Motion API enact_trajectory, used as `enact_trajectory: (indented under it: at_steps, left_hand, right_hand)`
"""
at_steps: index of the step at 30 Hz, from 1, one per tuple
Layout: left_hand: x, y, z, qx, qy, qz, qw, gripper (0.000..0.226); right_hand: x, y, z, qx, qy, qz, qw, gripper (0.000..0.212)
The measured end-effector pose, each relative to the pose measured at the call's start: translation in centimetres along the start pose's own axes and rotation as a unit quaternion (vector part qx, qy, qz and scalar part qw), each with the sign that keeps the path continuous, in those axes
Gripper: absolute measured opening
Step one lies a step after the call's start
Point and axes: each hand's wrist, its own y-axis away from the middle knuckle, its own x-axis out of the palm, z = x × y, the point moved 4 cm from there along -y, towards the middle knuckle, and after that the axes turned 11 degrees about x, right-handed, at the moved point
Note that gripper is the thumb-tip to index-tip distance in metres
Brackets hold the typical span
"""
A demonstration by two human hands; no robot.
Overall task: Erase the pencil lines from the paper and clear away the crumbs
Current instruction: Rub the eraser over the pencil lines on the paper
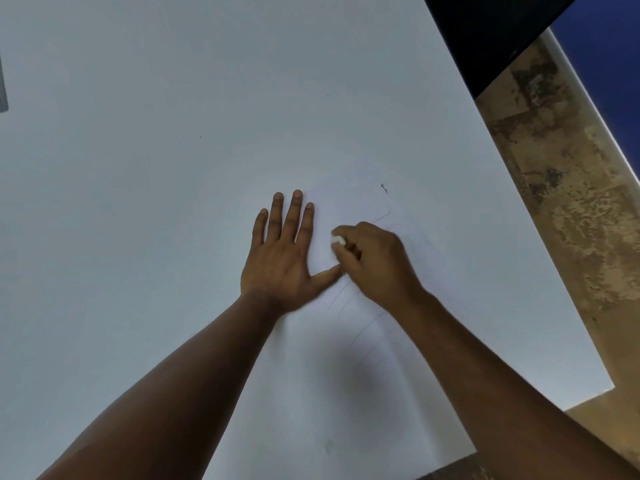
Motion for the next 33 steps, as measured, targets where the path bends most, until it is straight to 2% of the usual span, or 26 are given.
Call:
enact_trajectory:
  at_steps: [8,12,14,16,20,25,28,29,31,33]
  left_hand:
    - [0.3,0.1,0.3,0.018,-0.002,-0.003,1.000,0.106]
    - [-0.2,0.1,-0.1,0.000,0.012,-0.001,1.000,0.112]
    - [-0.3,0.1,-0.1,-0.004,0.015,0.002,1.000,0.113]
    - [-0.3,0.1,-0.1,-0.004,0.014,0.005,1.000,0.113]
    - [-0.2,0.2,-0.1,-0.002,0.019,-0.003,1.000,0.112]
    - [0.1,0.2,0.1,0.014,0.007,-0.010,1.000,0.110]
    - [0.0,0.2,0.0,0.008,0.003,-0.008,1.000,0.110]
    - [-0.1,0.2,-0.1,0.005,0.007,-0.009,1.000,0.111]
    - [-0.2,0.1,-0.2,0.001,0.014,-0.002,1.000,0.113]
    - [-0.4,0.2,-0.2,-0.003,0.015,0.001,1.000,0.113]
  right_hand:
    - [2.7,-0.2,1.6,-0.078,0.098,-0.026,0.992,0.015]
    - [0.0,-0.7,-0.7,-0.090,0.175,-0.128,0.972,0.005]
    - [-2.0,-1.4,-2.9,-0.033,0.173,-0.170,0.970,0.003]
    - [-3.1,-1.9,-4.2,0.026,0.147,-0.171,0.974,0.013]
    - [-2.4,-1.6,-3.4,0.045,0.088,-0.150,0.984,0.018]
    - [2.0,0.4,1.1,-0.037,0.064,-0.043,0.996,0.017]
    - [1.3,0.0,1.4,-0.089,0.112,-0.060,0.988,0.011]
    - [0.5,-0.6,0.4,-0.087,0.141,-0.078,0.983,0.010]
    - [-2.0,-1.8,-2.2,-0.022,0.190,-0.119,0.974,0.014]
    - [-3.8,-2.3,-4.4,0.027,0.177,-0.169,0.969,0.018]
